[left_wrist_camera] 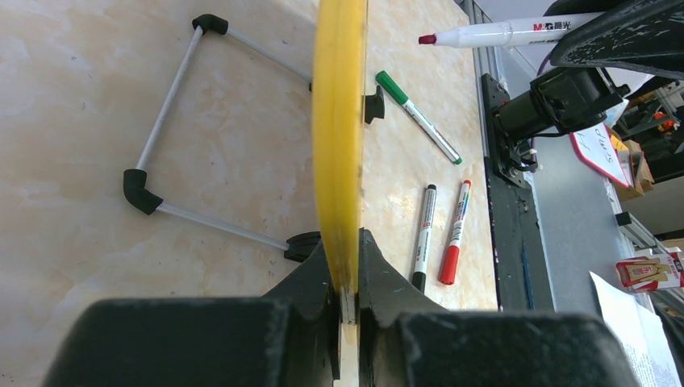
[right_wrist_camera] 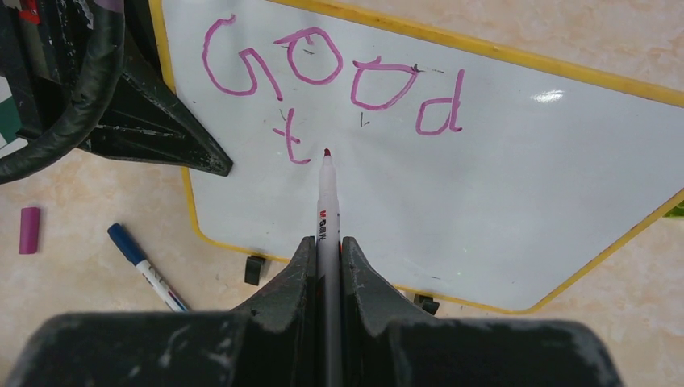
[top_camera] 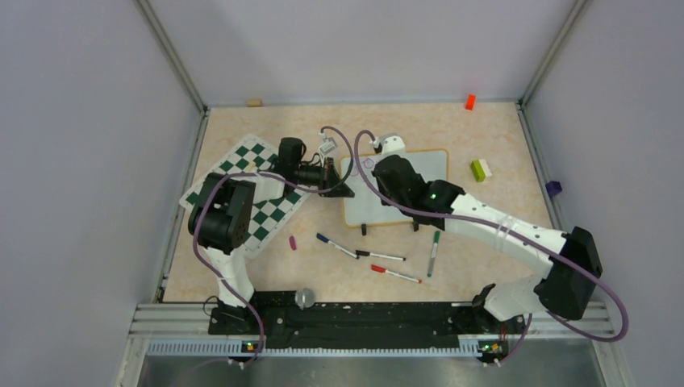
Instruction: Write a sentence on the whiteboard
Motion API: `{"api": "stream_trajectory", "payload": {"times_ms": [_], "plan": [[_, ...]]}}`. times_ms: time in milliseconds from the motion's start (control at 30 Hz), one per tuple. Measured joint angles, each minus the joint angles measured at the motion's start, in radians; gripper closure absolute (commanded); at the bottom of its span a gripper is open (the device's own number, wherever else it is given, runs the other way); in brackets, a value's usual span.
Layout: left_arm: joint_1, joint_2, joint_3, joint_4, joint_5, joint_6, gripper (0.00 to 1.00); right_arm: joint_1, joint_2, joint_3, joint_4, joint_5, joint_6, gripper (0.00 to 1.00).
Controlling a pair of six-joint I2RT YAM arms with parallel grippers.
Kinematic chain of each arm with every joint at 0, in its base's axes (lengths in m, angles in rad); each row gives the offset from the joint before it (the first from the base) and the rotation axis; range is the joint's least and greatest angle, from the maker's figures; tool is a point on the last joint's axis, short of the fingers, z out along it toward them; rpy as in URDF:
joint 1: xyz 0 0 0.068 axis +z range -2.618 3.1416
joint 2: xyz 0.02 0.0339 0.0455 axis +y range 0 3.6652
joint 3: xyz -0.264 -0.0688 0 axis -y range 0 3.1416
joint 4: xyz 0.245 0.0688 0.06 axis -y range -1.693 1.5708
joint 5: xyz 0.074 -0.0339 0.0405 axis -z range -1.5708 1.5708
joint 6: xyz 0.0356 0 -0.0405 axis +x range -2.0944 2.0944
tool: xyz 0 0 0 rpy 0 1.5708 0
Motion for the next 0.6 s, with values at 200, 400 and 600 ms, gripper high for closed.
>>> {"api": "stream_trajectory", "payload": {"times_ms": [200,400,600], "plan": [[0.0,0.0,0.0,0.0,0.0,0.0,1.0,-0.003,-0.002,-0.009,0.014,-0.016,-0.018,1.0],[0.0,0.0,0.0,0.0,0.0,0.0,1.0,-0.004,-0.03,-0.053,0.032,-0.036,-0.026,1.0],[0.0,0.0,0.0,0.0,0.0,0.0,1.0,-0.004,-0.035,-0.074,0.053,-0.045,-0.026,1.0]]}}
